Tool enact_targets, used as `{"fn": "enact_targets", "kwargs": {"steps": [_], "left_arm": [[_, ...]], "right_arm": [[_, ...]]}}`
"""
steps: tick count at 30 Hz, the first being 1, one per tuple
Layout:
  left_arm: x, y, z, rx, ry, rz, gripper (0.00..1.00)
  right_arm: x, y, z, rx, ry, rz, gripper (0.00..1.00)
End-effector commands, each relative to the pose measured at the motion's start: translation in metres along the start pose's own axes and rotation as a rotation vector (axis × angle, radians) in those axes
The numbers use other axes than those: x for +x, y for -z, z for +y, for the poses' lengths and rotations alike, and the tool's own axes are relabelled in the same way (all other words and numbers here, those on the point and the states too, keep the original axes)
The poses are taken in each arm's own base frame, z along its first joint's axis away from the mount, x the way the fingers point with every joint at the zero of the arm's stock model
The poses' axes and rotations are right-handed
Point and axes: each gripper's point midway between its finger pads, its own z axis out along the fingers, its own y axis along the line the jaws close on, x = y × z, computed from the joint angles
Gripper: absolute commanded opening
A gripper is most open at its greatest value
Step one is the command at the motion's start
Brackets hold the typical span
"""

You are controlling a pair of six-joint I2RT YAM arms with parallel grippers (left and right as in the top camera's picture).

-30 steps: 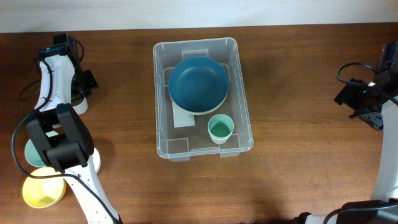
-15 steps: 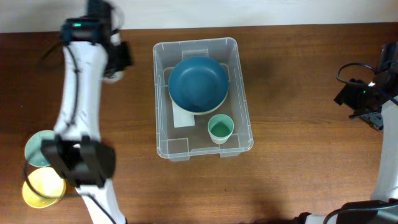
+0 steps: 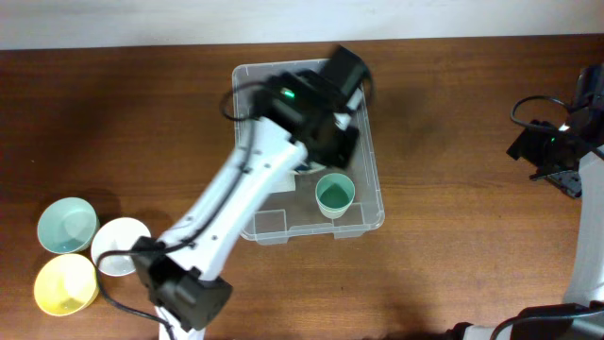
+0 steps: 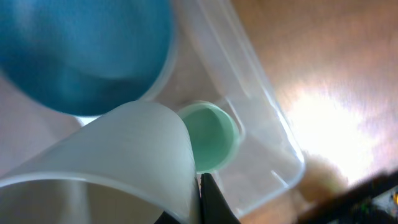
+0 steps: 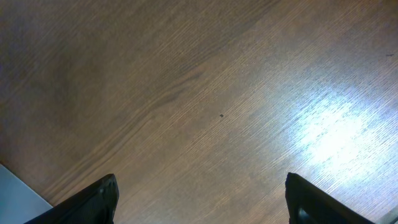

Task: Pack container
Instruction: 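Carry the grey cup with the left gripper into the nested cups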

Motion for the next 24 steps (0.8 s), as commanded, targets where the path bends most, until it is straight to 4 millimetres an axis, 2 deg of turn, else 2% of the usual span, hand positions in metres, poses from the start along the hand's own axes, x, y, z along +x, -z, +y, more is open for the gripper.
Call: {"fn": "enact_targets", "kwargs": {"steps": [1, 6, 12, 13, 14, 15, 16, 20, 22, 24], "left_arm": [[0.02, -0.023, -0.029, 0.02, -0.034, 0.083, 0.01], [0.039, -0.042, -0.044, 0.014, -0.077, 0.15, 0.0], [0.043, -0.048, -0.043, 0.008, -0.078, 0.167, 0.0], [0.042, -0.048, -0.042, 0.008, -0.075, 0.166, 0.03], [0.042, -0.048, -0.042, 0.008, -0.076, 0.167, 0.32], [0.043, -0.047, -0.042, 0.007, -0.076, 0.167, 0.69], [0.043, -0.047, -0.041, 0.006, -0.076, 0.17, 0.97], [0.037, -0.045, -0.025, -0.053, -0.066, 0.149, 0.99], [0.029, -0.039, -0.01, -0.083, -0.041, 0.124, 0.99], [0.017, -0.026, 0.014, -0.104, 0.01, 0.081, 0.99]], "right_arm": [[0.002, 0.002, -0.001, 0.0, 0.007, -0.004, 0.81], [0.002, 0.002, -0.001, 0.002, 0.008, -0.001, 0.81], [0.002, 0.002, -0.001, 0.002, 0.008, -0.001, 0.81], [0.002, 0.002, -0.001, 0.002, 0.008, -0.001, 0.81], [0.002, 0.002, -0.001, 0.002, 0.008, -0.001, 0.81], [0.002, 0.002, -0.001, 0.002, 0.008, -0.001, 0.81], [0.002, 0.002, -0.001, 0.002, 0.008, -0.001, 0.81], [0.003, 0.002, -0.001, 0.003, 0.009, 0.002, 0.81], [0.006, 0.001, 0.001, -0.001, 0.016, 0.011, 0.81], [0.013, 0.0, 0.012, -0.038, 0.058, 0.034, 0.79]]}}
